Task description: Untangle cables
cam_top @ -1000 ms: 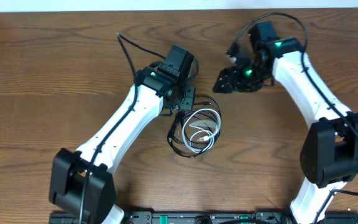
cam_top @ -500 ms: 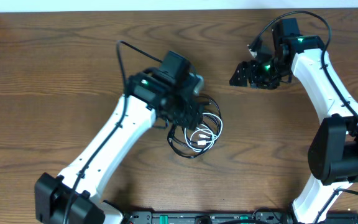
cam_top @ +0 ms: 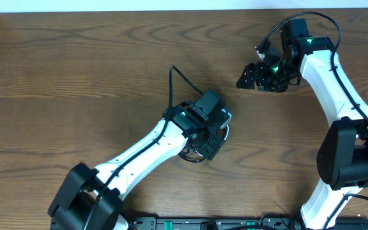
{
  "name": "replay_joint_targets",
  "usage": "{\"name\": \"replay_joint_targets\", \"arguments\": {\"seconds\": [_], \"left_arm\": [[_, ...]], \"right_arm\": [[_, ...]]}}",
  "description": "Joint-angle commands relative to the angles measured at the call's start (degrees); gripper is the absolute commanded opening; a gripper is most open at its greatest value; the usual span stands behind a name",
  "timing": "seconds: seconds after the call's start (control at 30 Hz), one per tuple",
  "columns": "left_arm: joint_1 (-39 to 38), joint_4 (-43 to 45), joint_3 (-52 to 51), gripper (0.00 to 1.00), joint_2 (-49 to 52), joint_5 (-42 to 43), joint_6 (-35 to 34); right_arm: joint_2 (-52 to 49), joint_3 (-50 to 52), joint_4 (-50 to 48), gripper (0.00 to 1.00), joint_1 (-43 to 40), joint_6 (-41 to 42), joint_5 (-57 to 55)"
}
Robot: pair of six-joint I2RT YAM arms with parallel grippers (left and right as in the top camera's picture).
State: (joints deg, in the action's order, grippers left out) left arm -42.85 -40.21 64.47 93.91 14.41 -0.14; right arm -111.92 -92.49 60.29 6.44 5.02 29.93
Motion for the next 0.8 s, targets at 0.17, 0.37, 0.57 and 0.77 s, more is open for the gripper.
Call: {"name": "replay_joint_targets", "arguments": {"seconds": [0.17,0.37,0.57,0.77], "left_arm": [[-0.26,0.24,-1.90,0.55,5.79,-3.08,7.15],[-0.26,0.02,-3.13,0.51,8.63,-1.25,9.14],[-0.24,0.04,-4.22,0.50,8.87,3.34,11.96],[-0.50,-2.08,-4.26,0.49,8.87,5.77,12.15]], "right_arm": [[0.37,0.11,0.39,0.81,0.00,0.04,0.15],[0.37,0.13,0.66,0.82,0.00,-0.09,-0.09],[0.35,0.13,0.61,0.82,0.02,-0.37,-0.46],[0.37,0.13,0.72,0.82,0.02,-0.37,-0.46]]}}
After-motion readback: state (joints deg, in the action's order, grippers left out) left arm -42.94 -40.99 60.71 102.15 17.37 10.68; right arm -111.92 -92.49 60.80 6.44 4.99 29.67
